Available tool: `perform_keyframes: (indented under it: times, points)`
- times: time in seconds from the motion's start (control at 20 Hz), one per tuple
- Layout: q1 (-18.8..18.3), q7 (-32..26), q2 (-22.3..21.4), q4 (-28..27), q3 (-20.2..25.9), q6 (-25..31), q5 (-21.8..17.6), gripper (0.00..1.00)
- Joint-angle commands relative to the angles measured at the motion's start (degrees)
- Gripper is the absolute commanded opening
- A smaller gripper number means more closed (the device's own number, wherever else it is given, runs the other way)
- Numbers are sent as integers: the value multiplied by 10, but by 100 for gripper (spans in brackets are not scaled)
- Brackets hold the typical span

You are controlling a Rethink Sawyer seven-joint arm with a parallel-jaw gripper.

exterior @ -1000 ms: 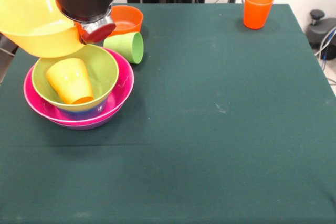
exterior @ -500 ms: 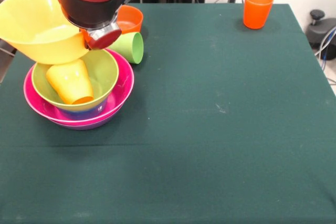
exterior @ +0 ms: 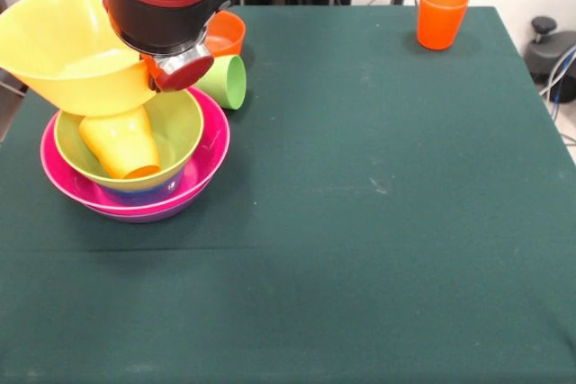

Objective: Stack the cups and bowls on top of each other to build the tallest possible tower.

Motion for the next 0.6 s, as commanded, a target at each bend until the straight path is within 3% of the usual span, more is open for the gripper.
perform_keyframes:
  times: [0.05,0.6]
  points:
    - [17,110,8,-27,21,62,8,0]
    - [22,129,33,-61,7,73,22,0]
